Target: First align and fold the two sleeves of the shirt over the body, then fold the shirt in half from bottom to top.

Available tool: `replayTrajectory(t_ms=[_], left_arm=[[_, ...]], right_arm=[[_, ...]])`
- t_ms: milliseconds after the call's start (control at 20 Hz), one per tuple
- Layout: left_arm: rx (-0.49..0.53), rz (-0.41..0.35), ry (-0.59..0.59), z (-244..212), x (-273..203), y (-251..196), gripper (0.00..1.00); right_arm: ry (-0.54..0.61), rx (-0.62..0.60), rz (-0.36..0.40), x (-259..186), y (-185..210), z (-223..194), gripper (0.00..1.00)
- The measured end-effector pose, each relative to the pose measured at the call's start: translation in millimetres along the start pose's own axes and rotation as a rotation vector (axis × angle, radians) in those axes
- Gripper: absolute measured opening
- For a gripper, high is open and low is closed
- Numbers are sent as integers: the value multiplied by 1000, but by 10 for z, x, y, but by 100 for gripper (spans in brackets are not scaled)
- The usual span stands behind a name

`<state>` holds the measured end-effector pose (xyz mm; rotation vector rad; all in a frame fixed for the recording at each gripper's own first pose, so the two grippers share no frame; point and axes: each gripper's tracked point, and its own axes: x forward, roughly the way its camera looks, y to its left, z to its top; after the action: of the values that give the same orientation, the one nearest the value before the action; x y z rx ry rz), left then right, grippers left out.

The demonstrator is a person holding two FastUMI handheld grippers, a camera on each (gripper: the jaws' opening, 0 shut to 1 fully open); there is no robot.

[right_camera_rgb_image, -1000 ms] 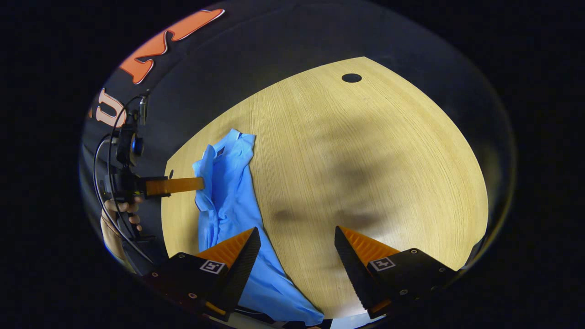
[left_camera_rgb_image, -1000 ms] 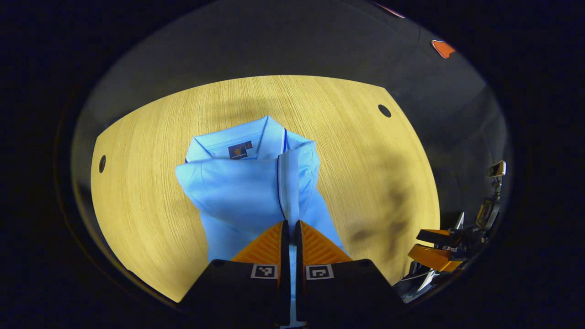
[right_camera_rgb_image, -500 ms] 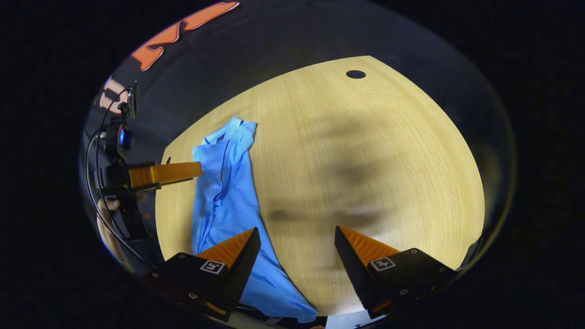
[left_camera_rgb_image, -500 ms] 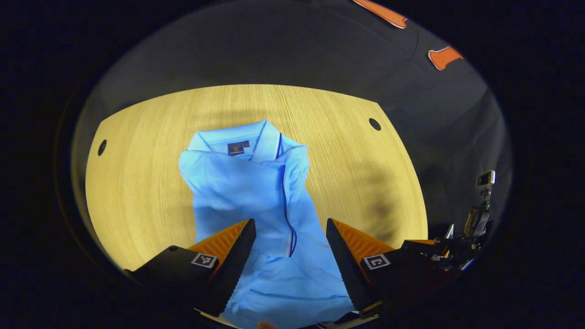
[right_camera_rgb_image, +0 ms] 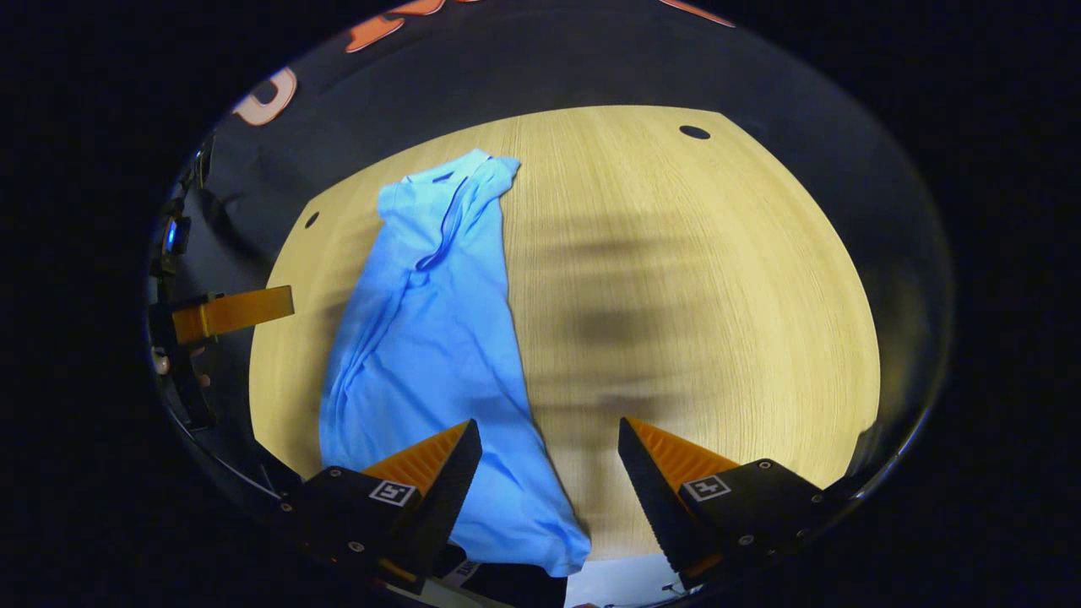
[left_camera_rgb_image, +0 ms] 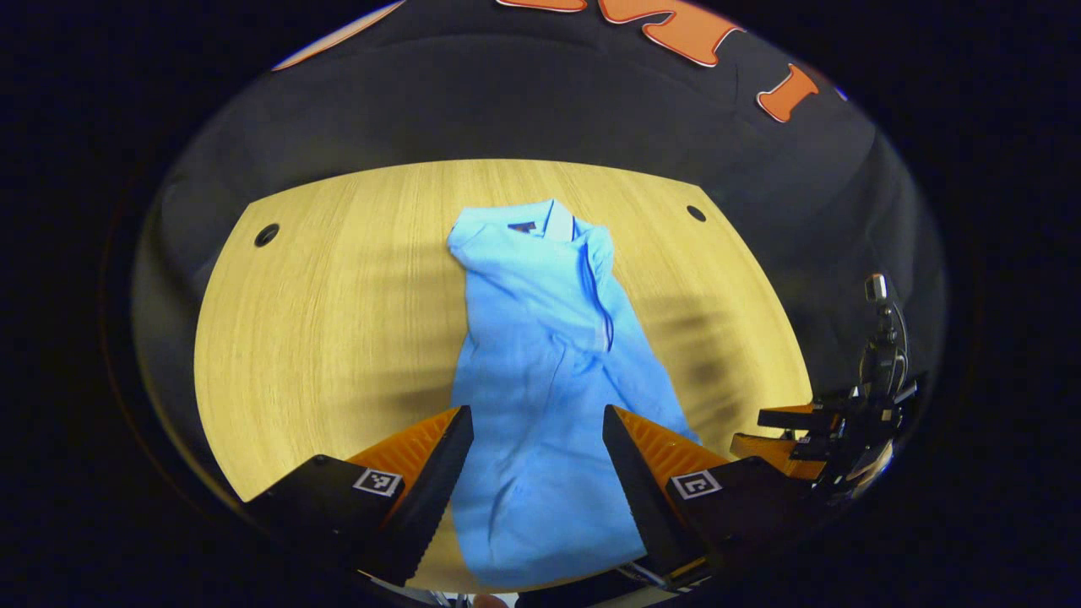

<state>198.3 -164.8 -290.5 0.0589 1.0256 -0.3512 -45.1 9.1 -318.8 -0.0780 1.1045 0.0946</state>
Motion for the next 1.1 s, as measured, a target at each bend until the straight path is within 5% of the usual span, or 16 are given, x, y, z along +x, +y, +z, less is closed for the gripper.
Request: replayTrajectory(t_ms=[550,1100], left_arm=[[-78,71,147,-1728,-201,427,100],[-114,91,271,-2477,-108,492,100]], right_arm=[[112,-68,-90,-30,39,-953,99],[199,-74,-115,135,87,-1392,99]])
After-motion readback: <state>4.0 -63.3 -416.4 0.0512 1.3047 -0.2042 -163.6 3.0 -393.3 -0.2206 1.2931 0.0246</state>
